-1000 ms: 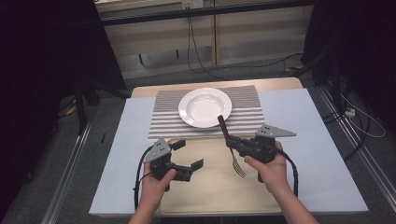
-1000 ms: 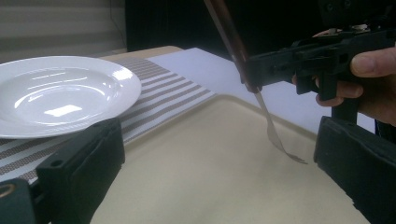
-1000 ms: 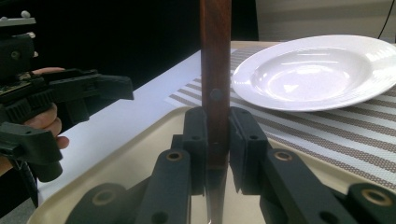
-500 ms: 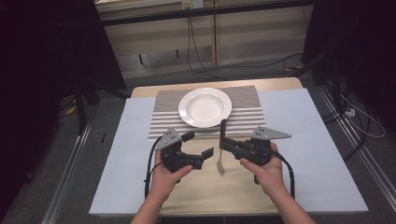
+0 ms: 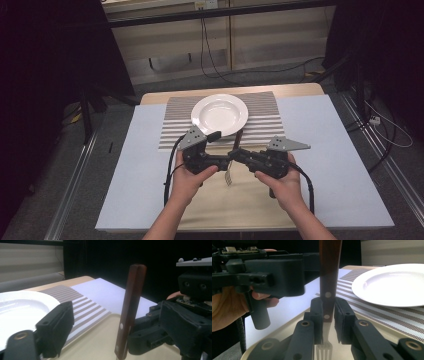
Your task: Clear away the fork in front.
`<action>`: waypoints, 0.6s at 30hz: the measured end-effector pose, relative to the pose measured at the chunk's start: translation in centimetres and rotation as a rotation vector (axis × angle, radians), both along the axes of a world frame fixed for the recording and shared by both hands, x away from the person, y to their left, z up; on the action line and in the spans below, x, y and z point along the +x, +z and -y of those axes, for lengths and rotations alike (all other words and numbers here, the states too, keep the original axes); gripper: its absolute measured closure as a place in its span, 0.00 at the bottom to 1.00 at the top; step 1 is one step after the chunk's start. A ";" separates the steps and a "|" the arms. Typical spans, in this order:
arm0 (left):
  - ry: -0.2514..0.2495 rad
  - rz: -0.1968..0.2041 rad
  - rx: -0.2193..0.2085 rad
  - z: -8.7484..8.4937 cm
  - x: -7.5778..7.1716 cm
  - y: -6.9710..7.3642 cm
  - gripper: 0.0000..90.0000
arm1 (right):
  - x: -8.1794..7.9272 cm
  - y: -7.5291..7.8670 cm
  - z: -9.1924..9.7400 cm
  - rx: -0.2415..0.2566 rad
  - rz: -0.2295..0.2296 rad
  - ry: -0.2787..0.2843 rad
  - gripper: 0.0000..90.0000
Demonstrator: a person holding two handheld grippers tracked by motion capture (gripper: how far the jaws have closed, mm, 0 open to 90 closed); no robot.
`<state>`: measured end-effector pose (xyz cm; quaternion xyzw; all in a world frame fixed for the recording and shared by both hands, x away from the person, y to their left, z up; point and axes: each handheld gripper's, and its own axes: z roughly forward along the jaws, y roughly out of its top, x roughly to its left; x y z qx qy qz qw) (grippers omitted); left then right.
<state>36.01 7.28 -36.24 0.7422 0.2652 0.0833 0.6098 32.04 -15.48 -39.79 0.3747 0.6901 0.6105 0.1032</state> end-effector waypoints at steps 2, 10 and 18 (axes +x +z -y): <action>0.004 0.000 0.001 0.1 0.1 0.1 0.21 | 0.0 0.0 0.0 0.003 0.004 0.002 0.87; -0.004 0.015 -0.022 0.4 0.1 0.3 0.49 | -0.2 0.3 -0.3 -0.006 0.026 0.006 0.87; -0.035 0.016 -0.043 0.3 -0.2 0.8 0.87 | -0.4 0.5 -0.6 -0.018 0.079 0.000 0.87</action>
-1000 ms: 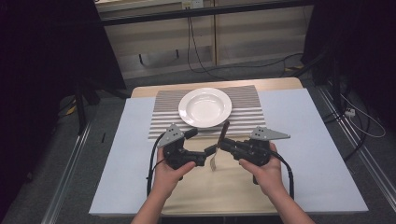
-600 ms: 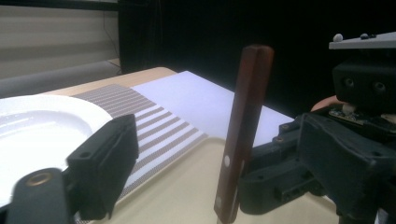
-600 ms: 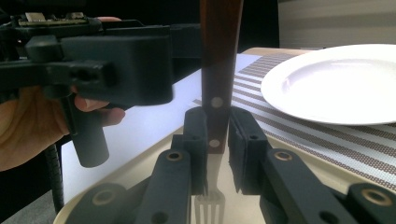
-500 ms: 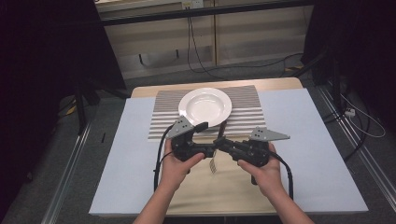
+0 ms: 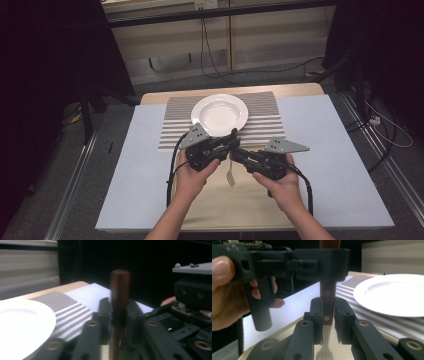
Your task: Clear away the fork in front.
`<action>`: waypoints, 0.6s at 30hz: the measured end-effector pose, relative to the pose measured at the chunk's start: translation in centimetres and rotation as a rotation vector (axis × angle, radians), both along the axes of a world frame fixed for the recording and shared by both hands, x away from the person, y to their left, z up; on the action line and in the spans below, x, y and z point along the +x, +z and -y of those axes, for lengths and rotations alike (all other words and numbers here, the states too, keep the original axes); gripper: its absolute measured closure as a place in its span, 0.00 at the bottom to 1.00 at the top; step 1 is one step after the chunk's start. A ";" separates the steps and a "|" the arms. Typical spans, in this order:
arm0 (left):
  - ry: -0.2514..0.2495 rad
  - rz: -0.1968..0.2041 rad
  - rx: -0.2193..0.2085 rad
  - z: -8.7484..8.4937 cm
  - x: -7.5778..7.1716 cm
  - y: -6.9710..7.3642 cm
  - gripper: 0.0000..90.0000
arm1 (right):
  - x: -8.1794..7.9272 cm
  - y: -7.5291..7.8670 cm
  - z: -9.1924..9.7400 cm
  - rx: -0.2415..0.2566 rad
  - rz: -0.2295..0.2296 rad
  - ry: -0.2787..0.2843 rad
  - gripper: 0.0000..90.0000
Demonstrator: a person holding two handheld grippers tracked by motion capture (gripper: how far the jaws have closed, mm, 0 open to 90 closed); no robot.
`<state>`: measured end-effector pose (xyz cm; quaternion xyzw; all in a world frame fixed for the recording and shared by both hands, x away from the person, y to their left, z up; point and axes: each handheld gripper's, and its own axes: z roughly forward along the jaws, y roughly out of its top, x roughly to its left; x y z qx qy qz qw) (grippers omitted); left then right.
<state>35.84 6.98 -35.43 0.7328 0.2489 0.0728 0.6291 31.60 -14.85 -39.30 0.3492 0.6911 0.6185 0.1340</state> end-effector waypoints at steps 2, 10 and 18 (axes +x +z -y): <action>-0.004 -0.016 -0.001 -0.4 0.1 0.1 0.87 | -0.1 0.1 -0.1 -0.017 0.020 0.002 0.86; 0.001 -0.051 0.005 -3.0 0.5 0.5 0.88 | -0.7 0.4 1.1 -0.053 0.078 -0.046 0.69; -0.021 -0.124 0.027 -5.4 0.9 0.2 0.89 | -1.4 -0.7 3.8 -0.118 0.081 -0.108 0.48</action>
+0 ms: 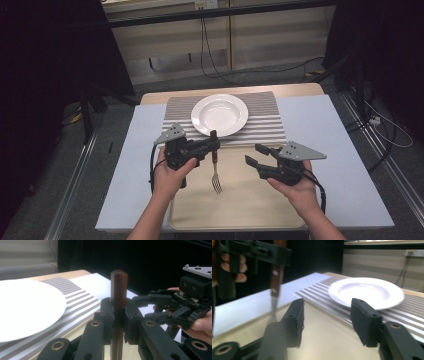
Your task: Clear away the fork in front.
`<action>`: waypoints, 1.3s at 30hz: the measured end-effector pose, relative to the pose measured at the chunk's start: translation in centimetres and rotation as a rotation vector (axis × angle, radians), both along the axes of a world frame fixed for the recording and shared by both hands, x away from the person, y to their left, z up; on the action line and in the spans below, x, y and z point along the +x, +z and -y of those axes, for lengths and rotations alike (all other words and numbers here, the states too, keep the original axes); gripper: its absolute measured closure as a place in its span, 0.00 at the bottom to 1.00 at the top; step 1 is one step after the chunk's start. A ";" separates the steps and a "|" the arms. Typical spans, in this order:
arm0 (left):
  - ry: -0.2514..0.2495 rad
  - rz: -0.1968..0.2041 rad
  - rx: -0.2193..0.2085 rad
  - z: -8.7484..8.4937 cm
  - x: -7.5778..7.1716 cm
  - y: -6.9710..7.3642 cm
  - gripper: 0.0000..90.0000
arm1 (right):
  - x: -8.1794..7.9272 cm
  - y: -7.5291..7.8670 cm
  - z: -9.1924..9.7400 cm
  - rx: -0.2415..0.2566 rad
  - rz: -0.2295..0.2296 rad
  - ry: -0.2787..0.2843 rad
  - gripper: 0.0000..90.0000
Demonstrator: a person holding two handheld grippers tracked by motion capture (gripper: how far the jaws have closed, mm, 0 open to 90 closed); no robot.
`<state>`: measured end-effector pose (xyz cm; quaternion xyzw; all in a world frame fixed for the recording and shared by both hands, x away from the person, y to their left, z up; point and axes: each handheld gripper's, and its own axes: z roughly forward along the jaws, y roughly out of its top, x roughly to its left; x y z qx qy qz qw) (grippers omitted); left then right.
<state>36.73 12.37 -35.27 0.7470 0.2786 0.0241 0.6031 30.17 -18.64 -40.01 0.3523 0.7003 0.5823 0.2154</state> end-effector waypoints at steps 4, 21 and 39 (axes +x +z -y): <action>0.001 -0.030 0.005 -1.0 0.1 -0.1 0.89 | -0.5 -0.4 1.5 -0.016 -0.004 -0.028 0.40; -0.023 -0.143 0.023 -4.4 -0.3 -1.7 0.89 | -1.7 -1.0 4.7 -0.032 -0.014 -0.090 0.29; 0.039 -0.111 0.097 -5.0 0.2 -5.8 0.82 | -2.4 -1.9 6.6 -0.014 -0.032 -0.120 0.27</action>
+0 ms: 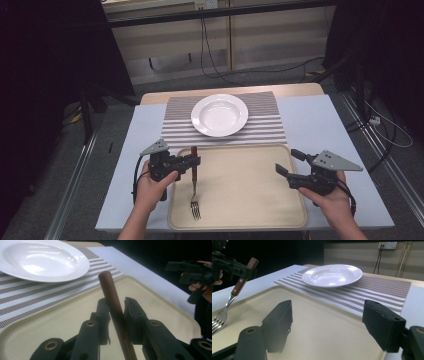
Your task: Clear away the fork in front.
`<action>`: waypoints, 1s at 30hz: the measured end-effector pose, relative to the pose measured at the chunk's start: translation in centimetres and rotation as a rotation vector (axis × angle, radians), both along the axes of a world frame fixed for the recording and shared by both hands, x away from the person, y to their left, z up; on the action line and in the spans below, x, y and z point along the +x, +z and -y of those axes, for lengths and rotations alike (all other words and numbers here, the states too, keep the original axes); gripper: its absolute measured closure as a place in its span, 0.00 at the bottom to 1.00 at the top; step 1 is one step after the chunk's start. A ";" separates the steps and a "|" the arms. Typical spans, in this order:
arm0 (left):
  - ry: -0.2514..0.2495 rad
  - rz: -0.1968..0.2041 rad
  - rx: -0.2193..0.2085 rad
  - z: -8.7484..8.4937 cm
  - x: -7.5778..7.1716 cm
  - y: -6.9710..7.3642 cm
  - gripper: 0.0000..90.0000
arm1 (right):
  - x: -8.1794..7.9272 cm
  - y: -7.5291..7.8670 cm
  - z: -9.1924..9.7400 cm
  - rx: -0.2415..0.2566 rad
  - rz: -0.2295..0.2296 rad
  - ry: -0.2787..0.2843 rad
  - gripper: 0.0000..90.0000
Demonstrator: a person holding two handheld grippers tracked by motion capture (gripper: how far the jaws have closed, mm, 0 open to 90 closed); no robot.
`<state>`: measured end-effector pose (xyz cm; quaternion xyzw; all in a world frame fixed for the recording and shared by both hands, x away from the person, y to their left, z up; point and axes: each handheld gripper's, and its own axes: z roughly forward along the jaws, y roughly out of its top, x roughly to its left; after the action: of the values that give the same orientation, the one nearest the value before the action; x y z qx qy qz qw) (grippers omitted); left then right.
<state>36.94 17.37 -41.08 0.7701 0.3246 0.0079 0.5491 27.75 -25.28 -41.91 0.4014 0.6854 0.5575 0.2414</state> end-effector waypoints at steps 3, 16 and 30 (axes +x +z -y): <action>0.007 0.004 0.028 0.1 0.1 -0.5 0.80 | 0.0 -0.1 0.2 0.007 -0.004 -0.005 0.27; 0.042 -0.021 0.055 -0.8 0.3 -2.2 0.75 | 0.0 -0.4 0.5 0.025 -0.011 -0.007 0.27; 0.069 -0.056 0.095 -1.5 0.8 -3.6 0.70 | 0.1 -0.8 0.5 0.023 -0.020 -0.001 0.27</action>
<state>37.77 18.87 -44.69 0.7836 0.3655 0.0209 0.5019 27.83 -25.78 -42.71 0.4100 0.6811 0.5613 0.2301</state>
